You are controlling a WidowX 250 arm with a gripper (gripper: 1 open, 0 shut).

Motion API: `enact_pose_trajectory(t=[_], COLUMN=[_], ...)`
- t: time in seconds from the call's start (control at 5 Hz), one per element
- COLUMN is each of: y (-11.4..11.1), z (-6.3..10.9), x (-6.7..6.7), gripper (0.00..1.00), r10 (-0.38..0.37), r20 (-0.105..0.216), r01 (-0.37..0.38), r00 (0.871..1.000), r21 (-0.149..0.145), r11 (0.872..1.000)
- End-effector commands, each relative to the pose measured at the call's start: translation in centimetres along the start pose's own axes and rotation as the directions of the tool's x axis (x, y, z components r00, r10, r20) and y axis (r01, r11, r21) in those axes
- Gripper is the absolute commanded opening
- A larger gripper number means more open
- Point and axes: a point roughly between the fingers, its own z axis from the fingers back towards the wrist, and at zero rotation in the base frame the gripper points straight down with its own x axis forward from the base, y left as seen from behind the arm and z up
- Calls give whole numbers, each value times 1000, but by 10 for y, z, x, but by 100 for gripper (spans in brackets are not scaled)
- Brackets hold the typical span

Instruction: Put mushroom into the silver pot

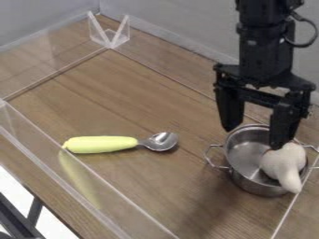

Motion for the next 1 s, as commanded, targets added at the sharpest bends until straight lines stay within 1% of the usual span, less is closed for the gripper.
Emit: enact_pose_trajectory(t=[0.0, 0.2, 0.4, 0.6, 0.8], y=[5, 6, 5, 4, 2], z=[-7, -7, 1, 12, 25], x=[6, 8, 11, 15, 19], gripper=[100, 100, 100, 100, 100], r10=[39, 41, 15, -11, -37], r20=[47, 54, 51, 54, 66], r01=[-39, -41, -16, 10, 35], r00=[998, 998, 999, 998, 997], r21=[9, 10, 12, 15, 20], r11=[999, 999, 1000, 1000, 999])
